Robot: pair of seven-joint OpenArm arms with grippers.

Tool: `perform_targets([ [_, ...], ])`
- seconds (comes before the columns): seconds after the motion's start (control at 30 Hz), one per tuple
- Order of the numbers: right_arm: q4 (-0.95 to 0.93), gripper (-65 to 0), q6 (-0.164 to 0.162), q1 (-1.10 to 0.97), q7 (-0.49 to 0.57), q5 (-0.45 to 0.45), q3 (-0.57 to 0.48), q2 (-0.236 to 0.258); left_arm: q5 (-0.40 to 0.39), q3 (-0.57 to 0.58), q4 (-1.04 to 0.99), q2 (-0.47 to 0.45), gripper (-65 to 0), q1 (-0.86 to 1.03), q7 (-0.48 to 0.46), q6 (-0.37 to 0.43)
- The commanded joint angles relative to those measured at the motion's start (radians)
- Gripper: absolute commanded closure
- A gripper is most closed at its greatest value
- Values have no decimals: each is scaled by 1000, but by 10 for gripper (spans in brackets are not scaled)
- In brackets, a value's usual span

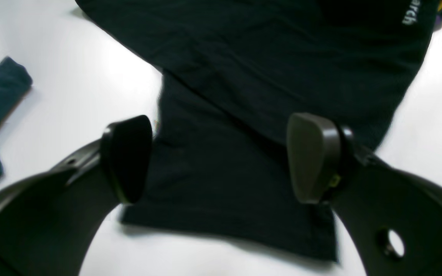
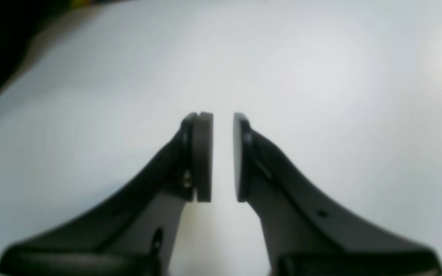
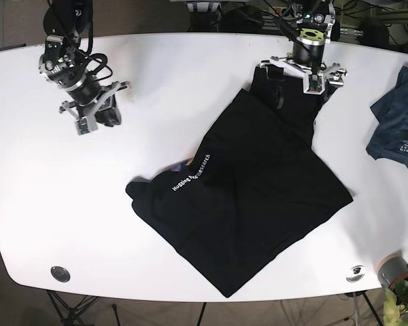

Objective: Fold the T-shirt properly
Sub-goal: 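Move the right gripper to the black shirt's corner and grasp it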

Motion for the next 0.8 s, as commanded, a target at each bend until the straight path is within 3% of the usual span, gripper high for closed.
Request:
perform_targets([
  [0.0, 19, -103, -1, 16, 26, 19, -37, 5, -3, -25, 9, -4, -518, -2, -33, 6],
  [0.17, 7, -270, -3, 62, 25, 19, -69, -2, -3, -53, 0, -4, -518, -17, -33, 6],
  [0.27, -10, -338, -3, 90, 25, 19, -69, -3, -3, -59, 0, -5, -518, -20, -33, 6],
  [0.5, -72, -350, 1, 176, -53, 21, -83, -3, -3, -62, -2, -28, -518, -22, -33, 6],
  [0.77, -7, -350, 7, 150, -87, 27, -245, 3, -3, -65, -2, -28, -518, -23, -33, 6],
])
